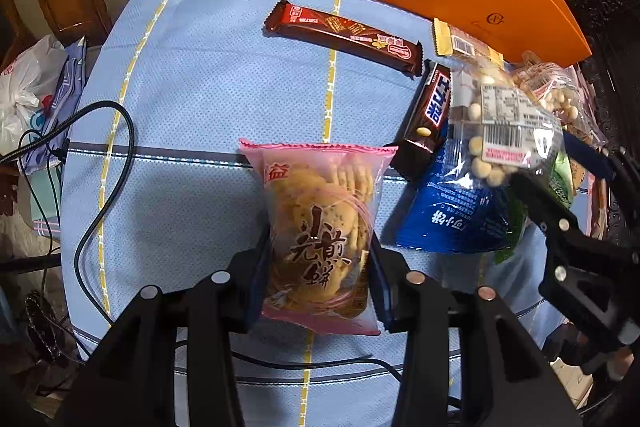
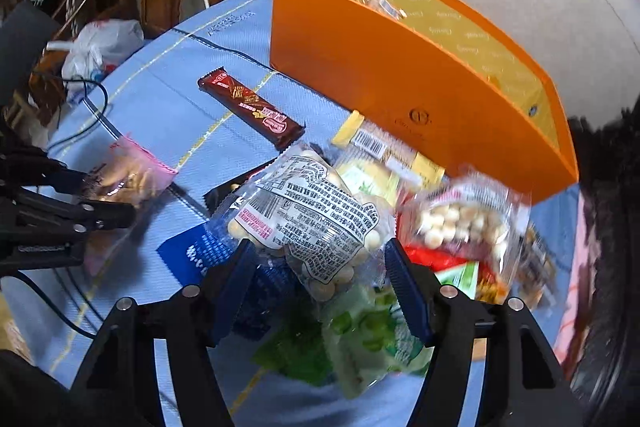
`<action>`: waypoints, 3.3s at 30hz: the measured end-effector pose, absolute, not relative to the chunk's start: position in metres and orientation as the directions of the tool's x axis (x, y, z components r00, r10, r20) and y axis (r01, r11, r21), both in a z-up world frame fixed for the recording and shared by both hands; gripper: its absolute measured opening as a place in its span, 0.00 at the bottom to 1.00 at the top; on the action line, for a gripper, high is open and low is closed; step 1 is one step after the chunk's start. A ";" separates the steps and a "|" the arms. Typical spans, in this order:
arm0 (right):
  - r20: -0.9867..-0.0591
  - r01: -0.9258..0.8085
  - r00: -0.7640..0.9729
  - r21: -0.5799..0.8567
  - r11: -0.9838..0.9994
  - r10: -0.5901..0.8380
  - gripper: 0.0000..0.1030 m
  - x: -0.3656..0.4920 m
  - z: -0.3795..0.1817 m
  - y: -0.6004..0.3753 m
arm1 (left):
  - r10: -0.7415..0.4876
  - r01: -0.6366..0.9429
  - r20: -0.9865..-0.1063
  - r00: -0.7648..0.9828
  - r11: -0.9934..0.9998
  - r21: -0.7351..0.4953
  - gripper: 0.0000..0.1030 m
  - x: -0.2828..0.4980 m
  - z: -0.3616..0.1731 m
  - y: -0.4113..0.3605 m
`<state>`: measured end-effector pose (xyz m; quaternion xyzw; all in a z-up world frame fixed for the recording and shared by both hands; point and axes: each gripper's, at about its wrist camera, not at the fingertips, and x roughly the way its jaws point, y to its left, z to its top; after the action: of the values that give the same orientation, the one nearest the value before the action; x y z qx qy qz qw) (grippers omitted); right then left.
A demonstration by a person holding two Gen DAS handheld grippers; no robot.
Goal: Organize snacks
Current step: 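Grasp the white candy-ball bag with the right tool while the left tool holds the pink bag, then carry both bags over the orange box and open both tools, then grasp the blue chip bag with the left tool while the right tool grasps the green pea snack bag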
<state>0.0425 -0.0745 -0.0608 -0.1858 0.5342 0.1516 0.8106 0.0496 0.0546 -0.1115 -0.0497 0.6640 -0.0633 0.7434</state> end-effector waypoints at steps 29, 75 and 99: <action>-0.923 -0.526 0.317 0.020 0.850 0.218 0.37 0.052 -0.040 -0.106 | -0.123 -0.004 -0.986 0.109 0.992 -0.124 0.41 0.049 -0.114 0.047; -0.804 -0.005 0.568 0.212 0.977 0.177 0.77 0.134 0.013 -0.232 | -0.089 0.090 -0.917 0.388 0.994 -0.059 0.96 0.219 -0.014 -0.038; -0.893 0.082 0.389 0.278 0.957 0.226 0.81 -0.011 -0.036 -0.221 | -0.034 0.272 -0.981 0.190 0.962 0.019 0.96 0.072 -0.117 -0.069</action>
<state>-0.0111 -0.2214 -0.0361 0.1398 0.5511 0.0436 0.8215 0.0724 -0.0687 -0.1172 0.0947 0.6287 -0.1002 0.7654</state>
